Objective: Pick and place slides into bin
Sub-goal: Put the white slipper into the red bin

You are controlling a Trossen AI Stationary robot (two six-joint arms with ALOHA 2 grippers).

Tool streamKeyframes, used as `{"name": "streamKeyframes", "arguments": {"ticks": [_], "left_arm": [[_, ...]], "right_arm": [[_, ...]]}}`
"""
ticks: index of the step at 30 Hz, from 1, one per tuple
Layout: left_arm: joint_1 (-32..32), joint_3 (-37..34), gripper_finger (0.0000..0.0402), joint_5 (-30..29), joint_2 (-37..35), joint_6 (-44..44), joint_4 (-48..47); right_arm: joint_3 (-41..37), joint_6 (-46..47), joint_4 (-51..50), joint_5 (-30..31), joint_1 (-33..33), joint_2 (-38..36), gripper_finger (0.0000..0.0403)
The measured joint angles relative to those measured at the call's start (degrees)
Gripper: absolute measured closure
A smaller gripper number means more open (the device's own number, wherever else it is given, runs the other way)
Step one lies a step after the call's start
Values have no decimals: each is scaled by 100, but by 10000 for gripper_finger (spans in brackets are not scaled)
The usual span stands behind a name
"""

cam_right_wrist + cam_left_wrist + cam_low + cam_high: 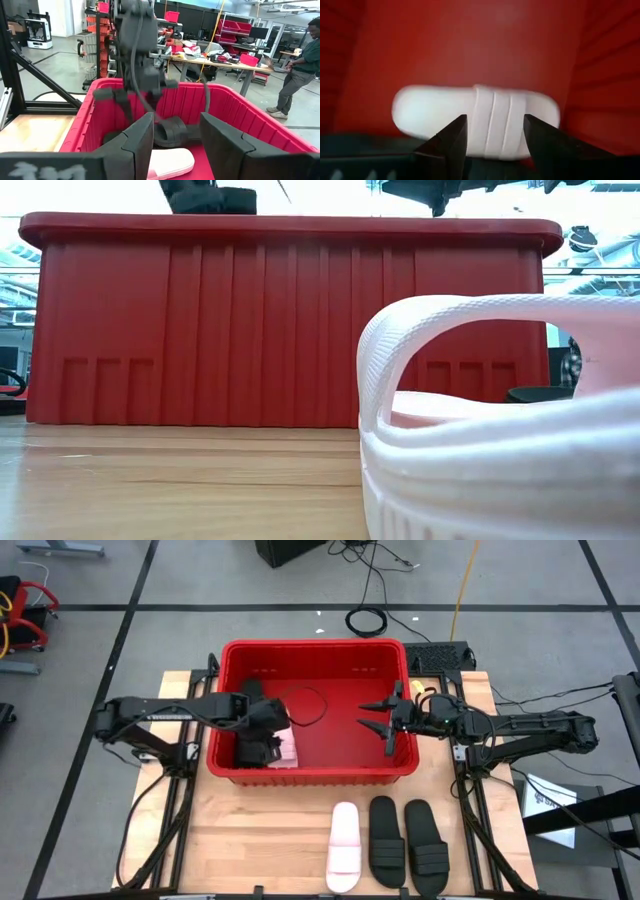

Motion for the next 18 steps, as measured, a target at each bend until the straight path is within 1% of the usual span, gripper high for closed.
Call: {"name": "streamKeyframes", "arguments": {"ticks": [3, 9, 18], "left_arm": [[2, 132, 217, -148, -261, 147, 32], [2, 296, 226, -680, -715, 399, 126], [0, 670, 234, -738, -1245, 831, 212]], "right_arm": [[0, 0, -28, 0, 0, 2, 250], [0, 0, -46, 2, 0, 2, 250], [0, 0, -15, 9, 0, 2, 250]]}}
